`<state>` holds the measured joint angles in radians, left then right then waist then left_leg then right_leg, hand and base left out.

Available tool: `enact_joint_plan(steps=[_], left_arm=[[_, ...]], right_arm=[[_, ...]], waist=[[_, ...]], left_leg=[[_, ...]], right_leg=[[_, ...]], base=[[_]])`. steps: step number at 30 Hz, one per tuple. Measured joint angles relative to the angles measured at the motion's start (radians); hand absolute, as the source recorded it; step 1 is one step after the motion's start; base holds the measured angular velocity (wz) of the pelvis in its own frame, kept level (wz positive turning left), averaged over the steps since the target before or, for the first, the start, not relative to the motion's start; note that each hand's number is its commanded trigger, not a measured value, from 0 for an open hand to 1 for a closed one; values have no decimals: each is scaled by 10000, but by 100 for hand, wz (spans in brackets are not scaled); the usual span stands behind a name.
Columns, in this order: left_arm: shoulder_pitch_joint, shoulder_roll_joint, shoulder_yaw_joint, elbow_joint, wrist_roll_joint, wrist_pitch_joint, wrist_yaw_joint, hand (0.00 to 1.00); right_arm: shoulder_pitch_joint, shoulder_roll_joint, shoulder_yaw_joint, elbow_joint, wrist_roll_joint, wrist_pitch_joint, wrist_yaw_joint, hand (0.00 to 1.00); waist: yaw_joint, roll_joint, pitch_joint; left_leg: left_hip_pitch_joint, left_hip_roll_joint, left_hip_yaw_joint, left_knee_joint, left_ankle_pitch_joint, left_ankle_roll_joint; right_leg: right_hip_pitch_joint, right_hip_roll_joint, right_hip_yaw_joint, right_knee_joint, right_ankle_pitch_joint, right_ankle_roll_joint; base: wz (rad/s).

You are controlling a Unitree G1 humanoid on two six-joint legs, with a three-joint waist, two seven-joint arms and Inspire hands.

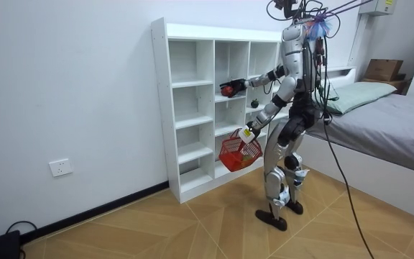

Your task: Collect fruits from the closet

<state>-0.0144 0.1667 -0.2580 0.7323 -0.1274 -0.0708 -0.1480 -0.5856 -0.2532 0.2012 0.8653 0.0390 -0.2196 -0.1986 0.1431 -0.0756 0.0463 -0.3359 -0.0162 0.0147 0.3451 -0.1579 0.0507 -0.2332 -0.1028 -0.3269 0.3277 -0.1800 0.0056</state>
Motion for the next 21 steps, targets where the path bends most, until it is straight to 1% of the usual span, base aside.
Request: enact_joint_plan(steps=[5, 6, 7, 8, 9, 12, 16, 18, 21], left_arm=[[-29, 5, -2, 3, 1, -2, 0, 100], [-30, 7, -2, 2, 1, -2, 0, 100], [-33, 10, -1, 2, -4, -2, 0, 100], [-40, 14, -1, 2, -7, -2, 0, 100], [-57, 14, -1, 2, -8, -2, 0, 100], [-149, 12, -3, 2, -8, -3, 0, 100], [-323, -7, -7, 2, -2, -6, 1, 100], [-368, -38, -21, 2, -1, -7, 3, 100], [-363, -41, -105, 3, -1, -8, 13, 100]], right_arm=[[-262, 0, 0, 563, 0, -125, 83, 0], [-270, 0, 0, 588, 5, -131, 85, 4], [-277, 0, 0, 625, 15, -149, 87, 26], [-278, 0, 0, 666, 15, -193, 101, 84], [-279, 0, 0, 690, 16, -204, 118, 100], [-314, -1, -3, 713, 14, -209, 81, 100], [-488, -32, -246, 779, -8, -224, 44, 100], [-649, -118, -295, 957, 7, -241, 35, 100], [-685, -266, -334, 1029, -21, -264, 5, 100]], waist=[[4, 0, 0], [16, -1, 0], [27, 0, 1], [28, 0, 1], [30, 1, 2], [46, 7, 6], [86, 18, 13], [152, 54, 38], [243, 66, 46]], left_leg=[[3, 0, -5, 3, 24, 0], [5, 0, -6, 5, 25, 1], [4, 0, -6, 14, 25, 1], [4, 0, -7, 18, 25, 1], [4, 0, -7, 20, 26, 2], [3, 0, -7, 20, 26, 2], [3, 0, -7, 6, 26, 2], [9, 0, -2, -6, 26, 2], [13, 2, -2, -25, 26, 1]], right_leg=[[22, 1, -20, -3, 1, -2], [24, 1, -22, -3, 1, -2], [29, 1, -28, -8, 2, -3], [32, 1, -34, -8, 2, -4], [33, 1, -38, -8, 3, -4], [33, 0, -42, -9, 3, -4], [33, 0, -42, -15, 3, -4], [33, 0, -42, -15, 3, -4], [40, 0, -41, -16, 2, -4]], base=[[0], [0], [0], [0], [0], [0], [0], [0], [3]])
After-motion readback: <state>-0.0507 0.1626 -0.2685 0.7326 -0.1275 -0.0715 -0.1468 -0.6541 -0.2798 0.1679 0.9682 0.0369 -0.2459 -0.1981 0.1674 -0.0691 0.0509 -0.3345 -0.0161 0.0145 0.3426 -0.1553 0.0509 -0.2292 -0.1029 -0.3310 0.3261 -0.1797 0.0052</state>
